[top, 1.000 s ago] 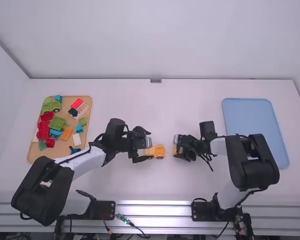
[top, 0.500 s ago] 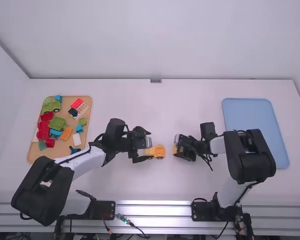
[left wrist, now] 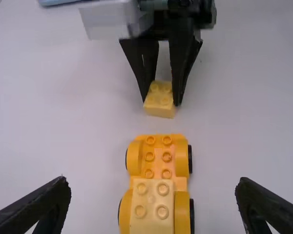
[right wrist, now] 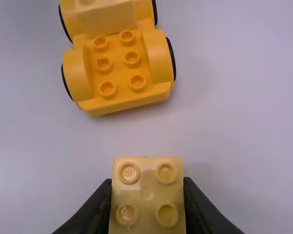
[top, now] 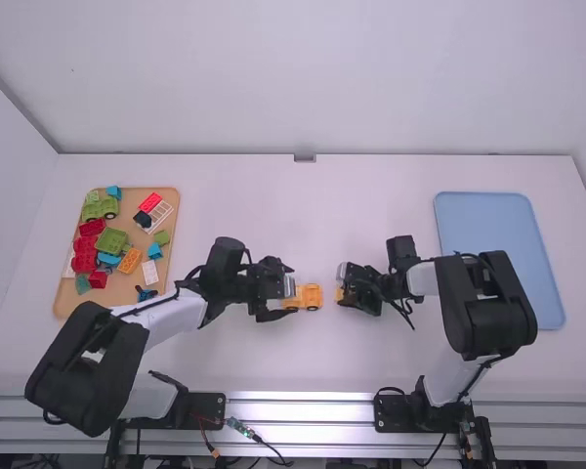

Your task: Assemble lego blocks to make yellow taxi

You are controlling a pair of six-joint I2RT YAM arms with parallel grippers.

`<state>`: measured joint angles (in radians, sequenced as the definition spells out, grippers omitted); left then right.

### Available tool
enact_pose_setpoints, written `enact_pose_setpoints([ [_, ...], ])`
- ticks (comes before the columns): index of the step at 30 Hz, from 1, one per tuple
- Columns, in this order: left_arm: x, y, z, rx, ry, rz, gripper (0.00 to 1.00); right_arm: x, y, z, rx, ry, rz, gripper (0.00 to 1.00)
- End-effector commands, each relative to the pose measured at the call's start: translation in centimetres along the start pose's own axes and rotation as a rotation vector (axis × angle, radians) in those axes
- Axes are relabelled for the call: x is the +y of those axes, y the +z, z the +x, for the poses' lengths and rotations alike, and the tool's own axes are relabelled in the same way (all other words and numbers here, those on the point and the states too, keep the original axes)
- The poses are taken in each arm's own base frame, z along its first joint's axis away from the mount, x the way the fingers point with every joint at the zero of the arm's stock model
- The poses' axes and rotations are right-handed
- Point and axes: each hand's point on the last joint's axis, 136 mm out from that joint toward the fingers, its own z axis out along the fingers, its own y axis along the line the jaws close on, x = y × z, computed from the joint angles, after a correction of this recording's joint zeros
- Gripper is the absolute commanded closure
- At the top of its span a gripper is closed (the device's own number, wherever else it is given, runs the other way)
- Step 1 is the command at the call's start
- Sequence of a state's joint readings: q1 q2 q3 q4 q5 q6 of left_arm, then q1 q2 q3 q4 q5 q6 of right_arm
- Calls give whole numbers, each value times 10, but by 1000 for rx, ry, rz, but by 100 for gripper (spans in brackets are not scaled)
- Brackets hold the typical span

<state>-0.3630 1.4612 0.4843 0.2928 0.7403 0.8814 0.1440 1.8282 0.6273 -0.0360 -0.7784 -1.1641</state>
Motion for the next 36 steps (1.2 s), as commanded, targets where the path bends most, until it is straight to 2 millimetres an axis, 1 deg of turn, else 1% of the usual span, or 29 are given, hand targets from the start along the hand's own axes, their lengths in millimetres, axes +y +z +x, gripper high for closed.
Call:
enact_pose_setpoints([
  [1, -11, 6, 15, 4, -15, 33, 11, -5, -1, -5, -6, -20, -6, 74],
  [6, -8, 21, 30, 6, -67, 28, 9, -7, -3, -9, -5, -13, -17, 78],
  [9, -7, 30, 39, 8, -83, 36, 8, -8, -2, -17, -8, -21, -30, 80],
  [11, -5, 36, 45, 13, -111, 43, 8, -7, -2, -23, -7, -31, -37, 81],
  [12, -3, 42, 47, 8, -136, 56, 8, -6, -3, -31, -13, -47, -35, 81],
  [13, -3, 42, 47, 8, -136, 56, 8, -6, -3, -31, -13, -47, -35, 81],
  [17, -4, 50, 48, -17, -123, 99, 10, 2, -7, -53, -29, -112, -31, 84],
  [19, -3, 51, 49, -14, -124, 97, 12, 5, -8, -60, -36, -128, -26, 84],
  [20, -2, 53, 51, -11, -126, 98, 15, 7, -9, -65, -44, -151, -23, 84],
  [22, -1, 55, 53, -6, -129, 98, 20, 10, -8, -72, -55, -178, -16, 85],
  [25, -3, 59, 58, -1, -112, 113, 34, 12, -3, -79, -74, -193, -5, 85],
  [28, -6, 60, 60, -6, -117, 127, 35, 15, 1, -80, -76, -192, -4, 85],
  [31, -4, 60, 60, -2, -112, 119, 41, 17, 2, -81, -78, -199, -13, 86],
  [32, -1, 61, 62, 8, -106, 105, 60, 18, 3, -80, -80, -199, -15, 86],
  [33, 0, 61, 63, 13, -104, 98, 75, 18, 4, -79, -81, -197, -15, 86],
  [34, 1, 61, 63, 13, -101, 94, 77, 18, 4, -79, -84, -192, -15, 86],
  [36, 2, 61, 62, 12, -99, 90, 76, 17, 8, -79, -103, -178, -19, 86],
])
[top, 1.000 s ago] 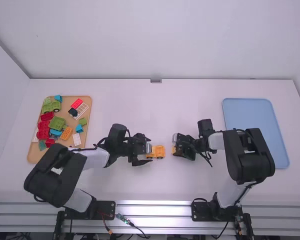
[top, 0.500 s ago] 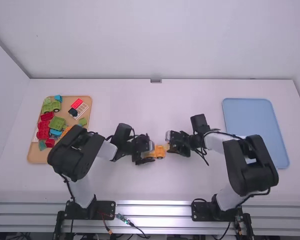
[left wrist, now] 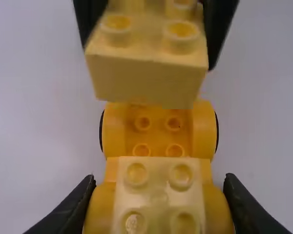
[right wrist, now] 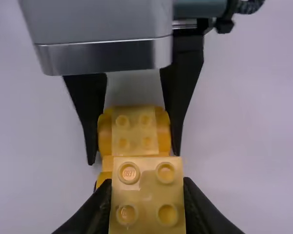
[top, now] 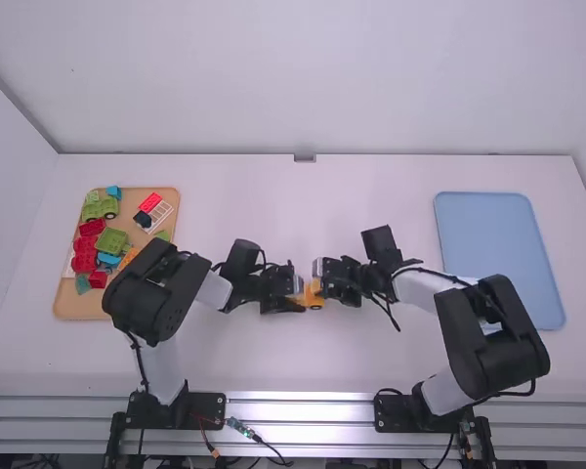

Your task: Assemble lego blocks to make yellow taxi

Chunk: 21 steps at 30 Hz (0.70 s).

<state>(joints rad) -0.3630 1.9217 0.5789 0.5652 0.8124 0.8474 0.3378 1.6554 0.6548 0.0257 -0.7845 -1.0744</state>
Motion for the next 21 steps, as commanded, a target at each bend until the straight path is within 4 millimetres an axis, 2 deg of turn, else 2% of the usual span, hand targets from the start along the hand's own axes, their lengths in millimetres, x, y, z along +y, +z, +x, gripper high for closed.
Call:
enact_pose_setpoints([
  [1, 2, 1, 7, 24, -1, -9, 75, 7, 5, 5, -18, 54, -30, 86],
  [9, 3, 1, 8, 28, 5, -16, 72, 10, 9, 14, 1, 75, -43, 86],
  [21, -1, 1, 11, 37, 59, 3, 75, 24, 20, 12, 50, 51, -80, 89],
])
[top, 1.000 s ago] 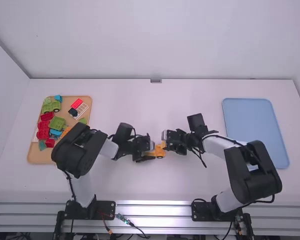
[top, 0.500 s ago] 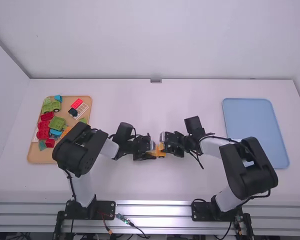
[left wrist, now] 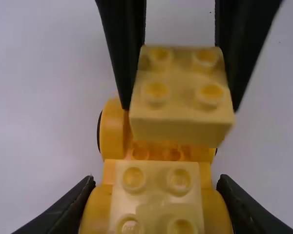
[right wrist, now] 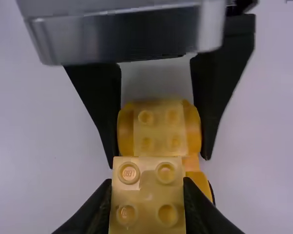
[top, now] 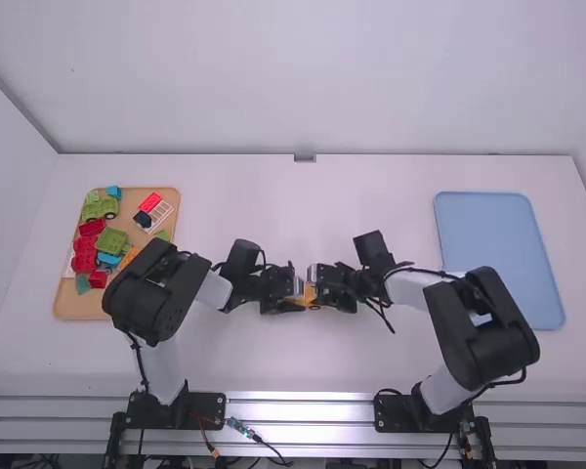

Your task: Assemble lego blocks to make yellow taxi

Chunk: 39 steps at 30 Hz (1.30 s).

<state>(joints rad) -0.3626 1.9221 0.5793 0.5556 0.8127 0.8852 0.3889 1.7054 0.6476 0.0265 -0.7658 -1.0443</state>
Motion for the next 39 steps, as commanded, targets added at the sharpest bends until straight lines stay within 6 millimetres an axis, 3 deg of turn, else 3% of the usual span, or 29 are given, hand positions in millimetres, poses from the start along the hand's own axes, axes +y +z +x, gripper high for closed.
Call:
enact_pose_setpoints([
  [1, 0, 1, 10, 34, 24, -3, 76, 6, 4, 4, 19, 13, -15, 89],
  [30, -5, 2, 9, 33, 19, 16, 81, -6, 10, 16, 59, 66, -8, 96],
  [39, -6, 2, 11, 37, 11, 21, 81, 3, 14, 14, 55, 43, -34, 96],
])
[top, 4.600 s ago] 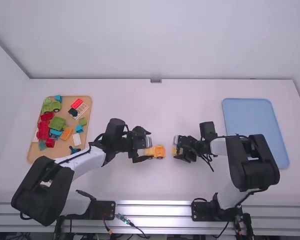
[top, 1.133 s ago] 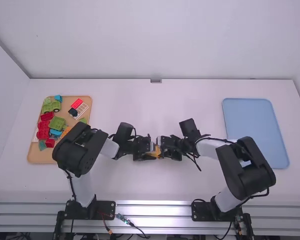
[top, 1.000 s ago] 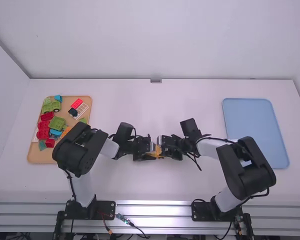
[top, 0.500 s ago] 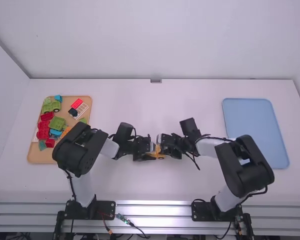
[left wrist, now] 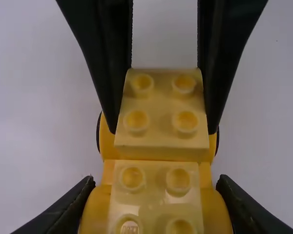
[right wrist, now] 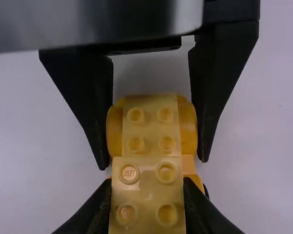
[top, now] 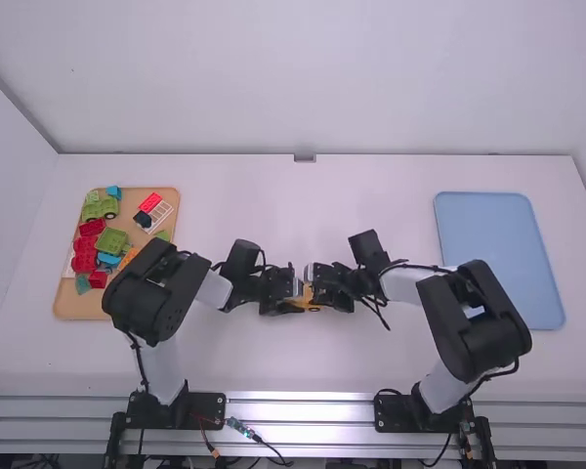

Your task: Assemble lego blocks to make yellow taxi

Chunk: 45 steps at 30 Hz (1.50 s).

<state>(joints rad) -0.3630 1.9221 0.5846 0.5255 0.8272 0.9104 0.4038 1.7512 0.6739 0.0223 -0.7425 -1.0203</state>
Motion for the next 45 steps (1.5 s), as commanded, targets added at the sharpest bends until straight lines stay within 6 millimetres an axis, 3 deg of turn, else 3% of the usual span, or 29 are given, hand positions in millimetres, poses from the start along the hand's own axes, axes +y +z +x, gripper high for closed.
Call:
enact_pose_setpoints([
  [1, -2, 2, 10, 38, 3, -2, 81, 5, 6, 9, 30, 16, -20, 96],
  [6, -1, 1, 10, 37, 5, -4, 81, 8, 6, 11, 37, 22, -30, 94],
  [17, -3, 2, 10, 38, 4, 1, 81, 4, 6, 8, 28, 24, -15, 75],
  [31, -3, 2, 10, 38, 5, 1, 81, 4, 6, 11, 45, 18, -11, 79],
  [37, -16, 1, 10, 17, 90, 61, 84, 11, 8, 11, 55, 23, -36, 79],
  [45, -14, 2, 14, 43, 88, 49, 85, 18, 7, 15, 68, 54, -62, 80],
])
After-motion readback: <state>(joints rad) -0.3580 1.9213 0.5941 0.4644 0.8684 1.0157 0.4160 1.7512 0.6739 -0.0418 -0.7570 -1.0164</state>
